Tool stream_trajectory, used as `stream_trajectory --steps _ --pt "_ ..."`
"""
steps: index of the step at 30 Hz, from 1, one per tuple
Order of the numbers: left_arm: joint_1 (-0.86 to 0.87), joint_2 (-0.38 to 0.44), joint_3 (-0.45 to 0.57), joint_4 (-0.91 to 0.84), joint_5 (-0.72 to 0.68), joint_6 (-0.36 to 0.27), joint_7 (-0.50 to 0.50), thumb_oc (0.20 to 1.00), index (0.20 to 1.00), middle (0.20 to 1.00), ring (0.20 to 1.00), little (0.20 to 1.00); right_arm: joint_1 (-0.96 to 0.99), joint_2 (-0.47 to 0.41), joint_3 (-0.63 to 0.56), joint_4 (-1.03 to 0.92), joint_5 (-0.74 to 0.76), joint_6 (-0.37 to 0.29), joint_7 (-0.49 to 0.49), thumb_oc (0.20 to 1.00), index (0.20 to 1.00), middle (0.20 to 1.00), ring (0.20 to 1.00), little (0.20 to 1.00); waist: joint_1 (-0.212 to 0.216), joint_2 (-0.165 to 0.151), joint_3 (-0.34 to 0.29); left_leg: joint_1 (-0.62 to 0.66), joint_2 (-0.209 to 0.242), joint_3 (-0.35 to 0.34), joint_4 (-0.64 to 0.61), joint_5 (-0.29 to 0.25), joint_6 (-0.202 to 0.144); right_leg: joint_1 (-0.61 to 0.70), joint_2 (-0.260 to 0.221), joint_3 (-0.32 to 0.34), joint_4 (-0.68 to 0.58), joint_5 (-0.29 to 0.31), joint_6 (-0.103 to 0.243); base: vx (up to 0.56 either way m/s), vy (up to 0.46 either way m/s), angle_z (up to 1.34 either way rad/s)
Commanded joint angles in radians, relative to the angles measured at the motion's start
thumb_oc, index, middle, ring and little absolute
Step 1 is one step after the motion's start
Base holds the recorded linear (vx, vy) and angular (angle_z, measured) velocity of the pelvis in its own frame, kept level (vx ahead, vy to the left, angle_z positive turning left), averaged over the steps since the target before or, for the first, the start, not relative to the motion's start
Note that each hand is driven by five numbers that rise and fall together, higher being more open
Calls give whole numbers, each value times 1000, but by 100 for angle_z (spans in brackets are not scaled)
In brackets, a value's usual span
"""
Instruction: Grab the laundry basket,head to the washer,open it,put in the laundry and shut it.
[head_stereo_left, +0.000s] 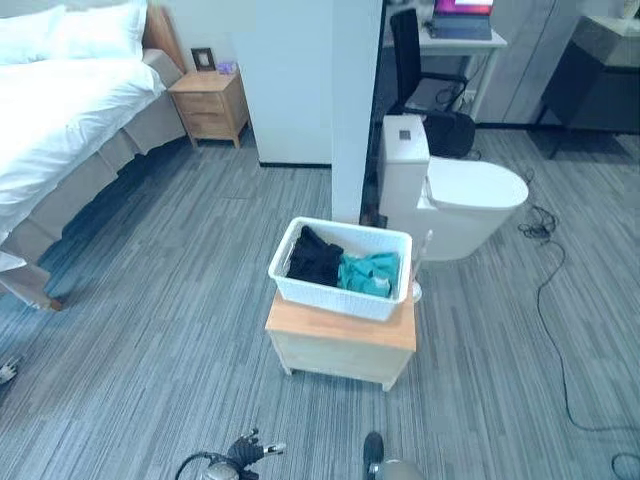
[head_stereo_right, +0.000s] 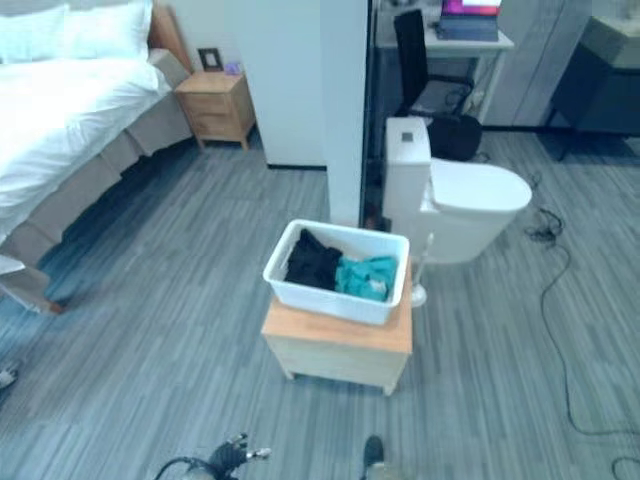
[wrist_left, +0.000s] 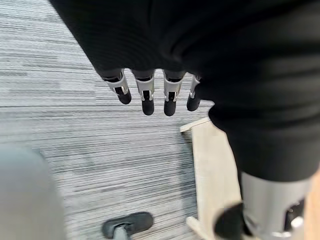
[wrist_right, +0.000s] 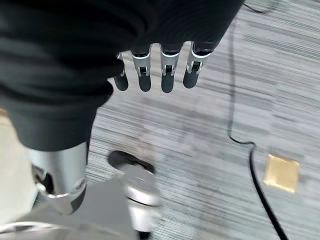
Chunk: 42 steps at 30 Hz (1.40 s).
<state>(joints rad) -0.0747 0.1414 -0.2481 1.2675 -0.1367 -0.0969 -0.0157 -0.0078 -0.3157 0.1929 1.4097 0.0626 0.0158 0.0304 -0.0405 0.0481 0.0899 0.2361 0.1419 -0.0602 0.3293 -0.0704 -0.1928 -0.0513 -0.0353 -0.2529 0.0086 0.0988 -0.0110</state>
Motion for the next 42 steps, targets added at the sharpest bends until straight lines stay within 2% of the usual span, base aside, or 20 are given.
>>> stream_trajectory --steps 1,2,3,4,5,7,8,9,10,11,12,13,15,20,22,23,27,30,35,42 --pt "-13 37 2 -35 0 -8 17 1000 1000 1000 1000 1000 -13 -6 18 62 5 2 0 1000 1000 1000 1000 1000 22 -52 31 -156 -51 29 254 145 100 -1 -55 16 -8 -12 64 256 -320 -7" --pt "-14 41 11 -52 -16 -7 34 1000 1000 1000 1000 1000 -36 -9 26 36 15 -1 -9 1000 1000 1000 1000 1000 44 -70 46 -229 -57 24 351 166 122 43 -41 34 -8 -45 38 132 -148 -22" --pt "-14 41 11 -52 -16 -7 34 1000 1000 1000 1000 1000 -36 -9 26 36 16 -1 -9 1000 1000 1000 1000 1000 45 -68 47 -229 -55 23 356 163 121 44 -39 34 -8 -45 38 270 -223 -26" --pt "-20 41 14 -73 -30 -10 51 1000 1000 1000 1000 1000 -57 -12 40 20 16 -6 -21 1000 1000 1000 1000 1000 66 -77 56 -292 -18 41 327 163 132 82 -36 40 -8 -76 28 133 -74 -10" --pt "-20 41 14 -73 -30 -10 51 1000 1000 1000 1000 1000 -57 -12 40 20 16 -6 -21 1000 1000 1000 1000 1000 67 -77 57 -291 -18 41 328 162 132 82 -36 40 -8 -76 28 296 -96 -11" --pt "-12 51 3 -138 -43 -20 69 1000 1000 1000 1000 1000 -71 -19 56 -13 20 -21 -28 1000 1000 1000 1000 1000 89 -81 55 -300 26 62 106 123 131 122 -34 41 -12 -111 39 241 -9 -28" --pt "-12 51 3 -138 -43 -19 69 1000 1000 1000 1000 1000 -71 -20 56 -14 20 -21 -28 1000 1000 1000 1000 1000 91 -82 59 -290 26 66 99 124 131 128 -34 44 -13 -112 39 159 37 -19" --pt "-11 57 3 -158 -56 -23 78 1000 1000 1000 1000 1000 -73 -22 61 -35 25 -28 -32 1000 1000 1000 1000 1000 94 -78 53 -300 39 66 -9 125 120 133 -33 40 -13 -122 46 220 71 -26" --pt "-9 68 9 -193 -71 -25 92 1000 1000 1000 1000 1000 -74 -22 82 -77 21 -35 -39 1000 1000 1000 1000 1000 103 -72 55 -283 53 69 -191 153 98 162 -30 36 -14 -145 54 215 73 -23" --pt "-9 68 9 -193 -71 -25 92 1000 1000 1000 1000 1000 -74 -22 82 -77 21 -35 -39 1000 1000 1000 1000 1000 104 -72 56 -282 53 69 -192 154 98 163 -30 36 -14 -145 54 274 90 -6" --pt "-5 81 18 -227 -87 -28 106 1000 1000 1000 1000 1000 -75 -10 103 -128 21 -38 -45 1000 1000 1000 1000 1000 117 -68 54 -312 38 43 -276 197 89 198 -21 42 -28 -155 57 199 72 11" --pt "-2 88 24 -242 -97 -31 116 1000 1000 1000 1000 1000 -74 -4 112 -158 20 -39 -47 1000 1000 1000 1000 1000 122 -66 57 -329 24 31 -292 212 85 211 -17 47 -33 -161 59 199 72 11" --pt "18 96 45 -281 -107 -28 125 1000 1000 1000 1000 1000 -71 7 126 -227 13 -36 -40 1000 1000 1000 1000 1000 130 -59 49 -340 6 25 -327 206 84 232 -15 64 -37 -172 69 195 129 -23" --pt "80 128 92 -359 -113 -23 135 1000 1000 1000 1000 1000 -30 -3 95 -333 8 -21 -42 1000 1000 1000 1000 1000 134 -58 24 -298 -16 33 -323 170 99 233 -53 105 -28 -179 90 158 144 -59" --pt "128 156 148 -432 -131 -21 142 1000 1000 1000 1000 1000 -18 -18 24 -383 59 -14 -56 1000 1000 1000 1000 1000 132 -57 8 -258 -29 97 -347 150 113 221 -86 132 -33 -164 116 169 187 -38" --pt "128 156 148 -432 -131 -21 142 1000 1000 1000 1000 1000 -18 -18 24 -383 59 -14 -56 1000 1000 1000 1000 1000 132 -57 8 -258 -29 97 -347 150 113 221 -86 133 -33 -164 116 80 134 -77" --pt "189 203 253 -596 -130 -19 157 1000 1000 1000 1000 1000 3 -69 -62 -484 55 9 -58 1000 1000 1000 1000 1000 137 -53 -1 -215 -38 190 -379 129 130 201 -132 126 -32 -138 152 63 89 -65" --pt "205 214 288 -654 -119 -17 156 1000 1000 1000 1000 1000 34 -96 -109 -544 49 20 -57 1000 1000 1000 1000 1000 126 -53 -8 -193 -43 197 -404 127 130 211 -137 115 -46 -136 157 87 44 -24" --pt "194 254 366 -800 -54 -13 173 1000 1000 1000 1000 1000 119 -155 -244 -825 12 20 -80 1000 1000 1000 1000 1000 93 -60 -22 -179 -50 199 -417 106 130 228 -148 88 -81 -127 175 68 18 0" --pt "42 307 329 -855 -11 12 189 1000 1000 1000 1000 1000 34 -199 -262 -931 -6 18 -117 1000 1000 1000 1000 1000 85 -66 -14 -193 -56 191 -417 100 132 220 -151 77 -75 -126 179 35 23 2"
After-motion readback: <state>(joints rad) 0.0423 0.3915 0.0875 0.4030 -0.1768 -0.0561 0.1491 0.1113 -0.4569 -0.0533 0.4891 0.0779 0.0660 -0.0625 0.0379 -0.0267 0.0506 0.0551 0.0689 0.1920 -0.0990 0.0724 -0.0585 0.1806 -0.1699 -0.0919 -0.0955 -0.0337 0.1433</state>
